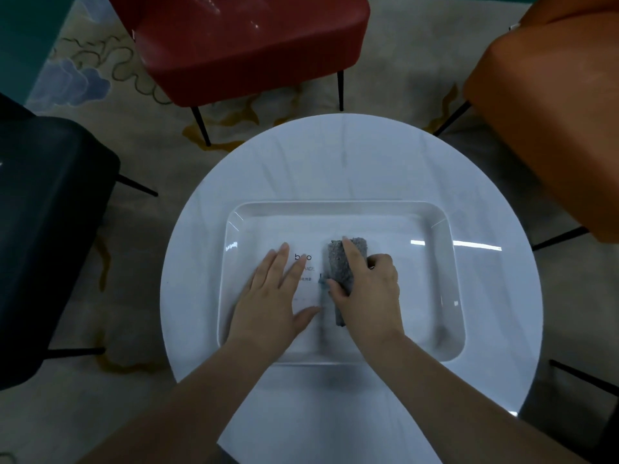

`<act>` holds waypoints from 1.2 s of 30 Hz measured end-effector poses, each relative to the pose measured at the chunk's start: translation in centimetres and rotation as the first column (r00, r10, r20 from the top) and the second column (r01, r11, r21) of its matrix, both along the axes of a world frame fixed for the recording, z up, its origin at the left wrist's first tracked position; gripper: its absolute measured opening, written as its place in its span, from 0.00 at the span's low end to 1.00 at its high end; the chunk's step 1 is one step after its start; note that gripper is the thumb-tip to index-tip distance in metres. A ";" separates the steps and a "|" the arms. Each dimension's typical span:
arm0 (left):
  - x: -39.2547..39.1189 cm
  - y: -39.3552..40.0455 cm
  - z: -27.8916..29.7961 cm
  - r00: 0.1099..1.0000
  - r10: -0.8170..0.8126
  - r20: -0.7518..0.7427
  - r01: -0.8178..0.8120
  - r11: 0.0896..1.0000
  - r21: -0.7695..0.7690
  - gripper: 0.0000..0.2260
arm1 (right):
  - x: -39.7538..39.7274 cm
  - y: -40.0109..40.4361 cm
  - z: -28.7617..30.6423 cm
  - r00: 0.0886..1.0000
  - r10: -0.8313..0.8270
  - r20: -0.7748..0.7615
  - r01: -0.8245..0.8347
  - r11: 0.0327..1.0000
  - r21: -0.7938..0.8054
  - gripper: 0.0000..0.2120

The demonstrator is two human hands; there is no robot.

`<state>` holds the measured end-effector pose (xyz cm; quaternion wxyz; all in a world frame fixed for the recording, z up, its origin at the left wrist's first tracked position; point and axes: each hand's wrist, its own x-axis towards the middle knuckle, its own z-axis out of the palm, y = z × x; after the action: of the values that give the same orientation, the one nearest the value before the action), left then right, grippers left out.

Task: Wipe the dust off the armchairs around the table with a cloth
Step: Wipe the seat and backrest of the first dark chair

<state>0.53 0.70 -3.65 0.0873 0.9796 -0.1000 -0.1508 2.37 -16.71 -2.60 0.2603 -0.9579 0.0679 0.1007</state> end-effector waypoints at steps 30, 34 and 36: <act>-19.7 5.4 15.5 0.779 0.619 -0.098 -0.607 0.784 0.126 0.26 | -3.6 2.4 13.1 0.757 0.650 -0.063 -0.617 0.744 0.255 0.27; -26.0 5.1 17.7 0.625 0.777 -0.076 -0.767 0.629 0.129 0.27 | -6.2 6.5 15.0 0.587 0.809 -0.011 -0.783 0.571 0.245 0.26; -29.6 5.0 18.6 0.541 0.839 -0.060 -0.827 0.544 0.142 0.27 | -8.2 9.0 15.8 0.492 0.871 -0.005 -0.846 0.479 0.235 0.25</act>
<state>-29.05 5.67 14.95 0.1071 0.9012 0.3905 -0.1547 -5.85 -7.68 13.19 0.2654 -0.8230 -0.4150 0.2828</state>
